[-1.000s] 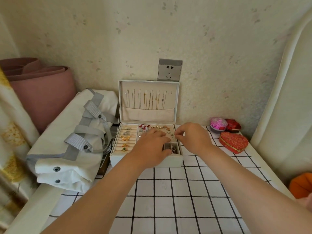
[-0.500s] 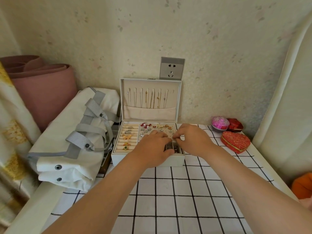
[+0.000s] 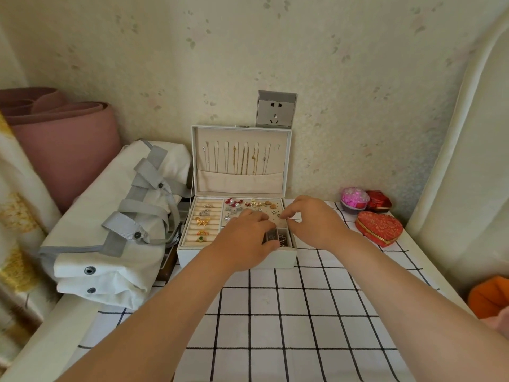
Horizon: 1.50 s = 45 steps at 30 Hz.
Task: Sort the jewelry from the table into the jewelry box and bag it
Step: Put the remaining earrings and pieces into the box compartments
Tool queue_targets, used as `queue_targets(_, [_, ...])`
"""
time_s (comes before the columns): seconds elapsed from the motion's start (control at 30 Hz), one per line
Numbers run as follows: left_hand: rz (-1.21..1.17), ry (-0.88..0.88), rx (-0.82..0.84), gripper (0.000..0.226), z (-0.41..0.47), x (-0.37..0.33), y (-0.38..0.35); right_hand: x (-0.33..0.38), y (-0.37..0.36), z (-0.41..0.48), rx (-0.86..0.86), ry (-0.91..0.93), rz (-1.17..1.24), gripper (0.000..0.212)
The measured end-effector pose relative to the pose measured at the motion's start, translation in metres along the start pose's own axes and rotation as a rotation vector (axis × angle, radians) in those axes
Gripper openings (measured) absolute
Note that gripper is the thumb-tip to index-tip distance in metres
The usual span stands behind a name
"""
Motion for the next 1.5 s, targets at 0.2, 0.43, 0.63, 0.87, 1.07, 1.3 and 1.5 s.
queue_targets(0.2, [-0.058, -0.051, -0.132, 0.044, -0.009, -0.025, 0.014, -0.025, 0.024, -0.023, 0.028, -0.07, 0.088, 0.019])
queue_targets(0.43, [-0.139, -0.174, -0.172, 0.029, -0.019, -0.093, 0.005, -0.068, 0.042, -0.083, 0.194, -0.176, 0.111, 0.017])
queue_targets(0.63, [-0.18, -0.21, -0.038, 0.025, -0.025, -0.149, -0.029, -0.112, 0.054, -0.141, 0.345, -0.335, 0.17, 0.013])
queue_targets(0.87, [-0.251, -0.2, 0.057, 0.023, -0.023, -0.201, -0.068, -0.142, 0.045, -0.186, 0.571, -0.44, 0.041, 0.01])
queue_targets(1.07, [-0.169, -0.202, 0.089, 0.022, -0.017, -0.215, -0.087, -0.141, 0.027, -0.194, 0.656, -0.416, -0.032, 0.011])
queue_targets(1.3, [-0.067, -0.195, 0.044, 0.018, -0.01, -0.198, -0.085, -0.135, 0.009, -0.188, 0.627, -0.395, 0.047, 0.016])
queue_targets(1.5, [-0.245, 0.012, 0.076, 0.01, -0.011, -0.163, -0.081, -0.136, 0.014, -0.179, 0.566, -0.394, 0.082, 0.007])
Point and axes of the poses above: each hand's wrist, its own z-axis towards the middle knuckle, its own y-axis out of the back of the hand, x = y × z, the point moved 10 cm from there along z, towards the middle knuckle, and after that the axes turned 2 degrees about -x, right-handed, at the moved point
